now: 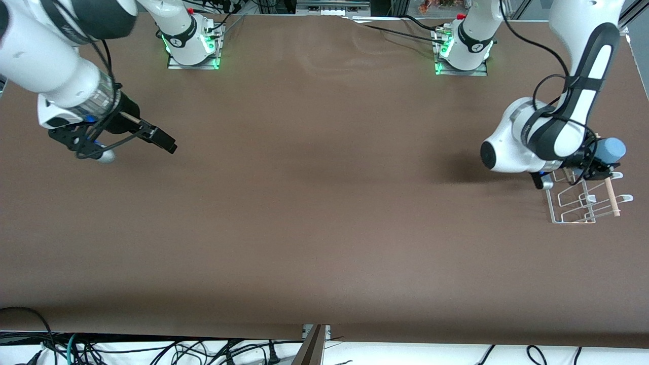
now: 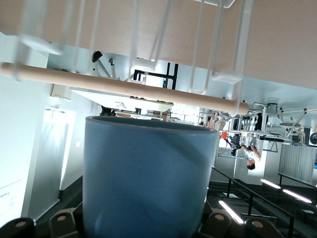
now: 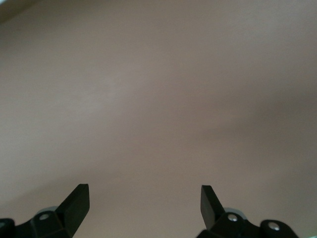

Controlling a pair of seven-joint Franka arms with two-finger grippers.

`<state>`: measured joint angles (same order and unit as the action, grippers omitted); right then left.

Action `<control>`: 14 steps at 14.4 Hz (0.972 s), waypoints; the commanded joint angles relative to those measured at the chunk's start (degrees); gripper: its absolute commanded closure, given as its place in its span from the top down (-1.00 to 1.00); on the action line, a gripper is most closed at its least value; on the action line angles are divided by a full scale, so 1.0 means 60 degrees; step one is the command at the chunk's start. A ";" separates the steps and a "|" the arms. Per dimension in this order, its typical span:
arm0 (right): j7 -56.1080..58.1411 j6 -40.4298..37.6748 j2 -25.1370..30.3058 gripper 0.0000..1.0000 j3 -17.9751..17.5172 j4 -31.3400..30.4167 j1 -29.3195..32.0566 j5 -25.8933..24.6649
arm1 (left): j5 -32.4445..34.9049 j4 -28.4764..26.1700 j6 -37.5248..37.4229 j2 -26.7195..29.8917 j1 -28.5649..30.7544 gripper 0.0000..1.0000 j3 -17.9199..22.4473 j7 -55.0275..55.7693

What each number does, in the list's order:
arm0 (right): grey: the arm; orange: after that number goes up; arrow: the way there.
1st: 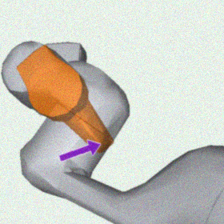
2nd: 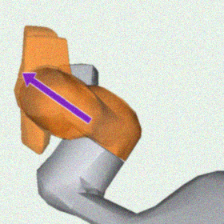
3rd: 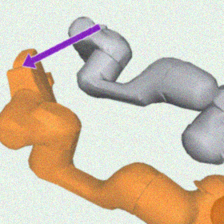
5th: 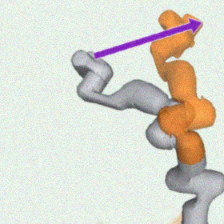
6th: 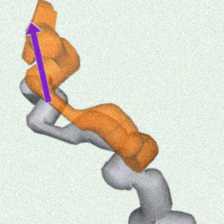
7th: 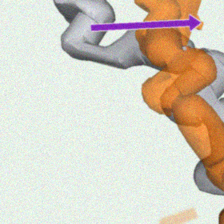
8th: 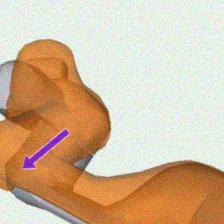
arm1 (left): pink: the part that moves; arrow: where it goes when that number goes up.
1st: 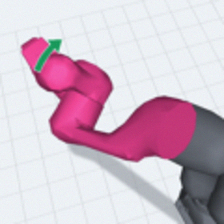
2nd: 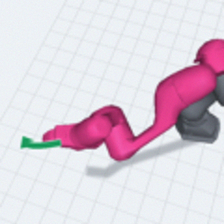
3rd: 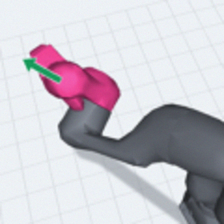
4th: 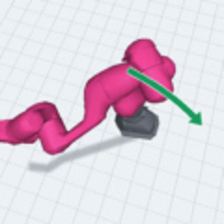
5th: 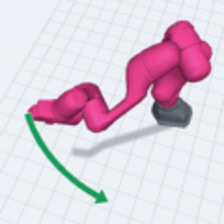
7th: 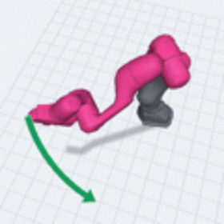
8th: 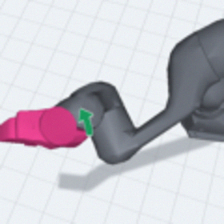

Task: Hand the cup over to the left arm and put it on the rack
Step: 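Carry the cup with the left gripper over the wire rack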

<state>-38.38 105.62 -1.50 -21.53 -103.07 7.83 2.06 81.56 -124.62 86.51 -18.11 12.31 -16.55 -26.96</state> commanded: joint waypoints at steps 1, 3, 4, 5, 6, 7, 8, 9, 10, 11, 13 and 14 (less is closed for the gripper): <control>0.0521 0.0415 0.0558 0.98 0.1139 -0.0897 -0.0791 -0.0518 | 0.0541 -0.1523 0.0508 0.0616 0.0217 -1.00 -0.0112 0.1588; 0.1586 0.0268 0.0733 0.98 0.1798 -0.0810 -0.1012 -0.0504 | 0.0892 -0.1788 0.0597 0.0499 0.0422 -1.00 -0.0127 0.2045; 0.2158 0.0195 0.0763 0.98 0.2091 -0.0752 -0.1114 -0.0504 | 0.0937 -0.1833 0.0583 0.0484 0.0481 -1.00 -0.0127 0.2119; 0.2657 -0.0038 0.0763 0.98 0.2225 -0.0577 -0.1130 -0.0518 | 0.0938 -0.1935 0.0553 0.0499 0.0467 -0.99 -0.0127 0.2134; 0.3111 -0.0345 0.0763 0.98 0.2371 -0.0387 -0.1116 -0.0548 | 0.0996 -0.1950 0.0611 0.0470 0.0482 -0.98 -0.0113 0.2135; 0.3594 -0.0594 0.0763 0.98 0.2561 -0.0225 -0.1115 -0.0548 | 0.1199 -0.1950 0.0641 0.0411 0.0496 -0.98 -0.0127 0.2149; 0.4034 -0.0814 0.0763 0.98 0.2737 -0.0108 -0.1130 -0.0548 | 0.1245 -0.1950 0.0656 0.0396 0.0511 -0.88 -0.0127 0.2193; 0.4430 -0.1049 0.0748 0.98 0.2913 0.0039 -0.1145 -0.0533 | 0.1260 -0.1950 0.0641 0.0338 0.0511 -0.83 -0.0127 0.2193; 0.4855 -0.1210 0.0734 0.98 0.3001 0.0127 -0.1145 -0.0548 | 0.1260 -0.1950 0.0627 0.0280 0.0511 -0.83 -0.0127 0.2193; 0.5294 -0.1270 0.0719 0.98 0.3060 0.0142 -0.1145 -0.0548 | 0.1260 -0.1965 0.0626 0.0265 0.0496 -0.59 -0.0127 0.2193; 0.5809 -0.1358 0.0733 0.98 0.3076 0.0128 -0.1145 -0.0548 | 0.1260 -0.1965 0.0597 0.0177 0.0496 0.99 -0.0127 0.2222; 0.5826 -0.1359 0.0734 0.98 0.3076 0.0142 -0.1116 -0.0548 | 0.1260 -0.1965 0.0568 0.0133 0.0496 1.00 -0.0127 0.2223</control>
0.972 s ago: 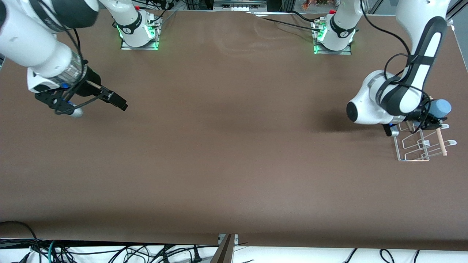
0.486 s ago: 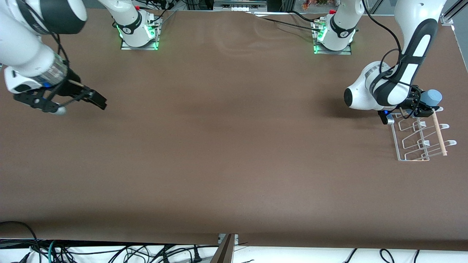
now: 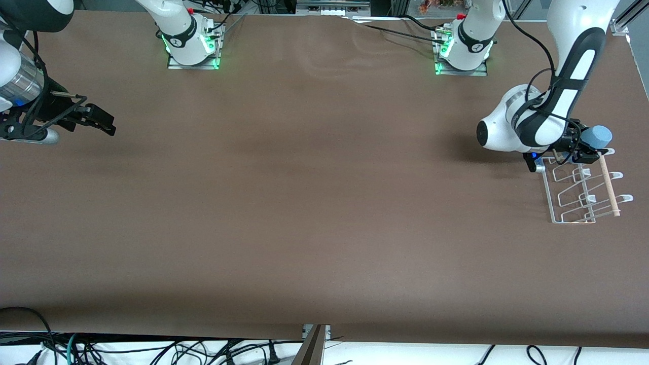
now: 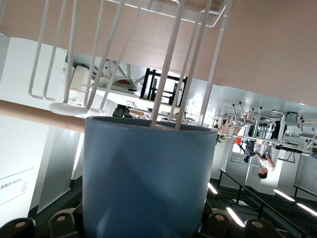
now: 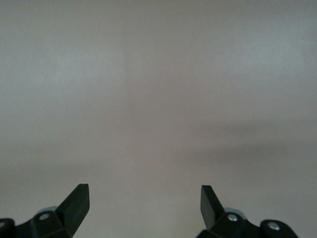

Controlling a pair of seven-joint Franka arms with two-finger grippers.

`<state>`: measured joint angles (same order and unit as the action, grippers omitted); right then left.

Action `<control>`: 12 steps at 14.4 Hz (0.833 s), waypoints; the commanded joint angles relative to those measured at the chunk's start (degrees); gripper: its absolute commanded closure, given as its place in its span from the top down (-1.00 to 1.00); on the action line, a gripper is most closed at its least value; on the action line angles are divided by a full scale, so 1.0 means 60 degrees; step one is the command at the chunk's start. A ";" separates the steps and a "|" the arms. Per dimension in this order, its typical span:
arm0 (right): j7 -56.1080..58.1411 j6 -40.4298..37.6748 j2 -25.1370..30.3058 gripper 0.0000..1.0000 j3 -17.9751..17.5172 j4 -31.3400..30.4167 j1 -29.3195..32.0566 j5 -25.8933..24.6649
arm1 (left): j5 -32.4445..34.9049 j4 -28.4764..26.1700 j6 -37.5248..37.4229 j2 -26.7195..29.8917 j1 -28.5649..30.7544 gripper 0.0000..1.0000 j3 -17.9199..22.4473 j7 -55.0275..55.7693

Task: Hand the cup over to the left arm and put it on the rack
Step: 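Carry the cup with the left gripper over the wire rack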

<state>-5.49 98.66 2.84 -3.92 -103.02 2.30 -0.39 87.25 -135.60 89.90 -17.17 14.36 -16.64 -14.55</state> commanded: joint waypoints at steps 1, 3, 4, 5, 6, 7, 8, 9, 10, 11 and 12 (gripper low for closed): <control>0.0358 -0.0199 0.0010 0.98 0.0140 0.0148 -0.0134 -0.0126 | 0.0311 -0.0120 0.0016 -0.0023 0.0155 1.00 -0.0113 0.0154; 0.0373 -0.0461 -0.0063 0.98 0.0140 0.0454 -0.0119 -0.0112 | 0.0311 -0.0091 0.0031 -0.0023 0.0155 1.00 -0.0113 0.0169; 0.0358 -0.0651 -0.0077 0.98 0.0154 0.0529 -0.0119 -0.0082 | 0.0311 -0.0061 0.0060 -0.0009 0.0155 1.00 -0.0127 0.0184; 0.0387 -0.0682 -0.0078 0.98 0.0155 0.0529 -0.0105 -0.0068 | 0.0253 -0.0003 0.0075 0.0035 0.0170 1.00 -0.0127 0.0227; 0.0532 -0.0711 -0.0078 0.98 0.0155 0.0529 -0.0104 -0.0053 | 0.0107 0.0186 0.0061 0.0079 0.0155 1.00 -0.0142 0.0271; 0.0751 -0.0712 -0.0078 0.98 0.0140 0.0529 -0.0119 -0.0053 | -0.0257 0.0449 0.0090 0.0094 0.0155 1.00 -0.0157 0.0272; 0.0768 -0.0712 -0.0078 0.98 0.0125 0.0544 -0.0119 -0.0067 | -0.1101 0.0930 0.0119 0.0094 0.0155 1.00 -0.0186 0.0272; 0.0783 -0.0712 -0.0063 0.98 0.0125 0.0559 -0.0119 -0.0067 | -0.2168 0.1399 0.0134 0.0108 0.0126 1.00 -0.0201 0.0243; 0.0768 -0.0668 -0.0077 0.98 0.0125 0.0544 -0.0119 -0.0067 | -0.3325 0.1984 0.0119 0.0108 0.0082 1.00 -0.0230 0.0112; 0.0739 -0.0653 -0.0121 0.98 0.0096 0.0588 -0.0134 -0.0125 | -0.4424 0.2483 0.0119 0.0108 0.0082 1.00 -0.0245 0.0111; 0.0637 -0.0697 -0.0136 0.98 0.0009 0.0675 -0.0206 -0.0199 | -0.5610 0.2981 0.0105 0.0108 0.0082 1.00 -0.0245 0.0198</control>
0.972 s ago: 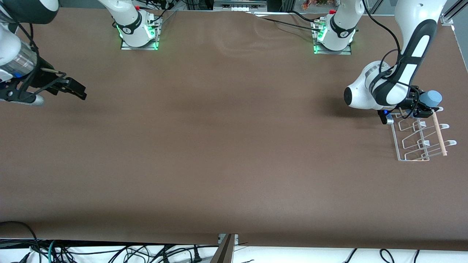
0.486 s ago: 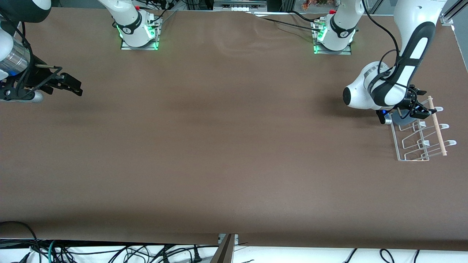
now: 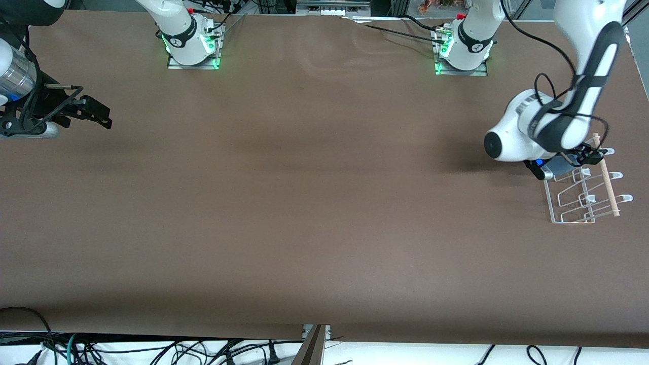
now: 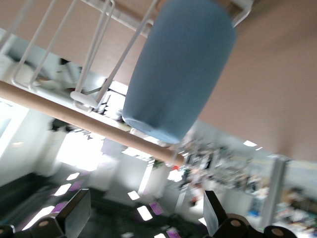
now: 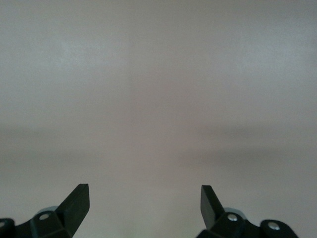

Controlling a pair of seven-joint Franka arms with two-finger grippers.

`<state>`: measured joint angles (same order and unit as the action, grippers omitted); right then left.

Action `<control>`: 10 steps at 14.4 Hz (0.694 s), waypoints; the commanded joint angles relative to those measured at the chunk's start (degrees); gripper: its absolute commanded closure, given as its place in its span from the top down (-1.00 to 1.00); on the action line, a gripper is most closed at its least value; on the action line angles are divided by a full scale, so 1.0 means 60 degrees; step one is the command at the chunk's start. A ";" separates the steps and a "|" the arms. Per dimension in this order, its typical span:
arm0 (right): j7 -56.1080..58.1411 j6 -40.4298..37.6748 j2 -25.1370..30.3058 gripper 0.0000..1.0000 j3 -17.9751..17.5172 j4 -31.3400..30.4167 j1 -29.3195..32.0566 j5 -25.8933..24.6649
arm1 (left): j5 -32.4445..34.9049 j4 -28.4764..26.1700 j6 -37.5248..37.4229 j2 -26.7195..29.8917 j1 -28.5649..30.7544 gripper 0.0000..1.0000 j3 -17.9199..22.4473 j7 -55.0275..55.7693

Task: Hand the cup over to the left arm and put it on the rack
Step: 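Lower the cup onto a rack peg and open the left gripper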

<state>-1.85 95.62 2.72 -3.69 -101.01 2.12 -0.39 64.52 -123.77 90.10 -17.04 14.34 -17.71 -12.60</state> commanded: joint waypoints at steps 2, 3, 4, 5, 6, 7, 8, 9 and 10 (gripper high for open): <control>0.0044 -0.0204 -0.0145 0.98 -0.0030 0.0589 -0.0148 -0.0184 | -0.4092 0.2180 -0.0423 0.0086 0.0086 1.00 -0.0066 -0.0113; 0.0044 -0.0204 -0.0160 0.98 -0.0030 0.0678 -0.0148 -0.0183 | -0.4799 0.2694 -0.0717 0.0043 0.0043 1.00 -0.0080 -0.0054; 0.0044 -0.0204 -0.0160 0.98 -0.0030 0.0679 -0.0148 -0.0198 | -0.5632 0.3119 -0.0821 0.0042 0.0028 1.00 -0.0081 -0.0025; 0.0059 -0.0204 -0.0160 0.98 -0.0030 0.0693 -0.0148 -0.0212 | -0.6467 0.3515 -0.0924 0.0042 0.0042 1.00 -0.0081 0.0048; 0.0059 -0.0175 -0.0160 0.98 -0.0030 0.0708 -0.0163 -0.0227 | -0.7230 0.3925 -0.1070 0.0042 0.0028 1.00 -0.0081 0.0078; 0.0030 -0.0174 -0.0145 0.98 -0.0044 0.0708 -0.0163 -0.0213 | -0.7977 0.4364 -0.1274 0.0042 0.0027 1.00 -0.0081 0.0078; 0.0015 -0.0145 -0.0160 0.98 -0.0030 0.0708 -0.0163 -0.0213 | -0.8622 0.4804 -0.1436 0.0057 0.0027 1.00 -0.0081 0.0093; 0.0117 -0.0174 -0.0232 0.98 -0.0001 0.0708 -0.0134 -0.0155 | -0.9064 0.5316 -0.1640 0.0071 0.0042 1.00 -0.0081 0.0078; -0.0013 -0.0131 -0.0335 0.98 0.0014 0.0708 -0.0134 -0.0111 | -0.9416 0.5800 -0.1744 0.0072 0.0042 1.00 -0.0081 0.0064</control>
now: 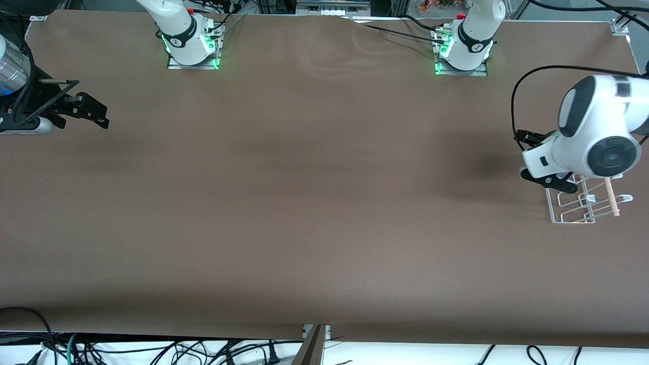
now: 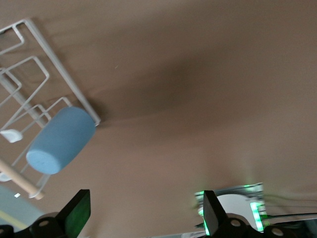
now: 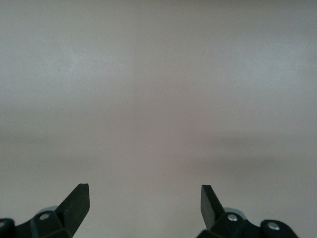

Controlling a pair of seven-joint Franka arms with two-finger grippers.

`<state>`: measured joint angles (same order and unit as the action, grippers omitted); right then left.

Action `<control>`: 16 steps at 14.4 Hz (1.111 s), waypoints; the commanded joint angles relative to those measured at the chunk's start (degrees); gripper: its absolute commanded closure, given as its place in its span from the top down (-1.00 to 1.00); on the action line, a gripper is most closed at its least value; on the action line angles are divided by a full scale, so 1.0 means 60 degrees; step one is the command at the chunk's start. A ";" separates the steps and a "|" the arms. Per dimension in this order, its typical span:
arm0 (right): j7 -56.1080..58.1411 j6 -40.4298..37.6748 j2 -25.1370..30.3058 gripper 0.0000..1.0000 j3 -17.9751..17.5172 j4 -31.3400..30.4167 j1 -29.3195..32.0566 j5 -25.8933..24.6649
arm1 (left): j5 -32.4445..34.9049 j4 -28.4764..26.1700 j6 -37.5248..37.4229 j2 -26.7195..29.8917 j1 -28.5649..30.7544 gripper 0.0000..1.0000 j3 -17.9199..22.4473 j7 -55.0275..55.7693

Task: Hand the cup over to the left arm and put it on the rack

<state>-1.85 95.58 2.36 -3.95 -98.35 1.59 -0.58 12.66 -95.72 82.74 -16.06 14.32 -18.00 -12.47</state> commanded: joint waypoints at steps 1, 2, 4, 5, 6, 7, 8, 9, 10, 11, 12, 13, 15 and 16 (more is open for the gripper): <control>0.0016 -0.0138 -0.0333 0.98 0.0044 0.0278 -0.0045 -0.0093 | -0.1082 0.1594 -0.0533 -0.0092 0.0102 1.00 -0.0032 -0.0030; 0.0016 -0.0139 -0.0334 0.98 0.0029 0.0292 -0.0059 -0.0108 | -0.1331 0.1975 -0.0562 -0.0092 0.0103 1.00 -0.0032 -0.0133; 0.0103 -0.0197 -0.0348 0.98 0.0058 0.0555 -0.0045 -0.0108 | -0.1378 0.2578 -0.0547 -0.0121 0.0088 1.00 -0.0018 -0.0367; 0.0104 -0.0212 -0.0349 0.98 0.0087 0.0556 -0.0030 -0.0108 | -0.1537 0.2667 -0.0518 -0.0122 0.0146 1.00 -0.0018 -0.0354; 0.0104 -0.0255 -0.0334 0.98 0.0088 0.0556 -0.0030 -0.0108 | -0.1728 0.2668 -0.0489 -0.0122 0.0147 1.00 -0.0003 -0.0237; 0.0089 -0.0415 -0.0334 0.98 0.0088 0.0585 -0.0030 -0.0137 | -0.1744 0.2682 -0.0489 -0.0107 0.0132 1.00 -0.0018 -0.0164; 0.0075 -0.0489 -0.0334 0.98 0.0059 0.0585 -0.0045 -0.0166 | -0.1773 0.2697 -0.0489 -0.0020 0.0132 1.00 -0.0047 0.0011; 0.0074 -0.0577 -0.0334 0.98 0.0044 0.0571 -0.0059 -0.0181 | -0.1962 0.2480 -0.0344 0.0430 0.0132 1.00 0.0025 0.0375; 0.0074 -0.0621 -0.0334 0.98 0.0044 0.0585 -0.0074 -0.0181 | -0.2080 0.2057 -0.0197 0.0870 0.0031 1.00 0.0041 0.0916; 0.0074 -0.0622 -0.0334 0.98 0.0044 0.0585 -0.0060 -0.0181 | -0.2052 0.1661 0.0109 0.1280 -0.0275 1.00 0.0099 0.1559; 0.0060 -0.0622 -0.0348 0.98 0.0044 0.0600 -0.0059 -0.0181 | -0.1849 0.1280 0.0271 0.1589 -0.0742 1.00 0.0259 0.2363; 0.0060 -0.0622 -0.0334 0.98 0.0044 0.0600 -0.0059 -0.0196 | -0.1774 0.1030 0.0664 0.1795 -0.1037 1.00 0.0594 0.2806; 0.0060 -0.0622 -0.0334 0.98 0.0044 0.0600 -0.0074 -0.0196 | -0.1744 0.0546 0.1674 0.2147 -0.2466 1.00 0.2052 0.2840; 0.0060 -0.0622 -0.0348 0.98 0.0044 0.0600 -0.0074 -0.0196 | -0.1875 0.0515 0.1708 0.2134 -0.3012 1.00 0.2831 0.2825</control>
<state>-1.86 93.09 0.75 -3.74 -96.24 1.53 -0.64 1.64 -87.91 89.24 -6.33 2.93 -10.09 3.85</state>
